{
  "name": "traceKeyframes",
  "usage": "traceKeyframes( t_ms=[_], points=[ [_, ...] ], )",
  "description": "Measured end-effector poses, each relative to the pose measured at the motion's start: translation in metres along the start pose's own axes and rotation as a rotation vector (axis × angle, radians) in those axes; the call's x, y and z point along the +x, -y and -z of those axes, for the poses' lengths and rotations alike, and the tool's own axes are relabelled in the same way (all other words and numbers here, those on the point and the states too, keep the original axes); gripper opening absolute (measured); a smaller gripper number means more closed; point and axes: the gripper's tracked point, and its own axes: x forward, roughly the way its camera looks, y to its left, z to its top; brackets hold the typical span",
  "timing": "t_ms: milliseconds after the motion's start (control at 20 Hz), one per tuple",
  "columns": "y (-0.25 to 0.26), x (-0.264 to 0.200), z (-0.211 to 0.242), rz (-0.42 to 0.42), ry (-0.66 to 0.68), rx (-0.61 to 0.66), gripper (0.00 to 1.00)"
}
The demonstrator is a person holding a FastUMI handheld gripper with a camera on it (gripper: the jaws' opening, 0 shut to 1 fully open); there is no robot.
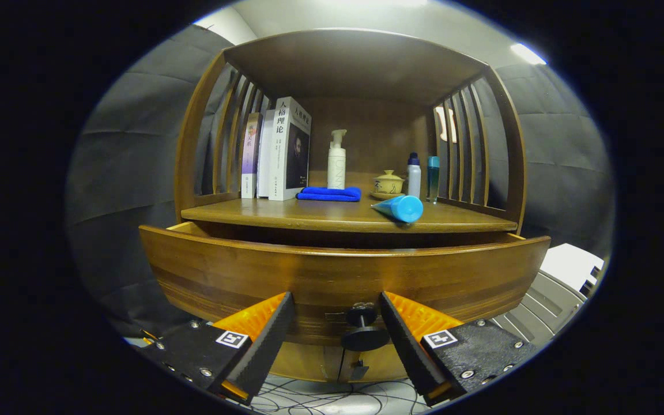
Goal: Pull open the drawer, take out the items inside it, and place them on the countertop above the cabinet.
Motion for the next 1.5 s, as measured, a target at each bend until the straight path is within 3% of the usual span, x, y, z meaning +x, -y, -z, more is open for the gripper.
traceKeyframes(
  t_ms=[550,850,1100,1500],
  points=[
    [0.001,0.056,-0.009,-0.007,-0.002,0.034,0.95],
    [-0.001,0.059,-0.010,-0.004,0.020,0.048,0.94],
    [0.008,0.030,-0.029,0.005,0.046,0.030,0.95],
    [0.014,-0.061,-0.118,0.041,0.216,0.075,0.94]
  ],
)
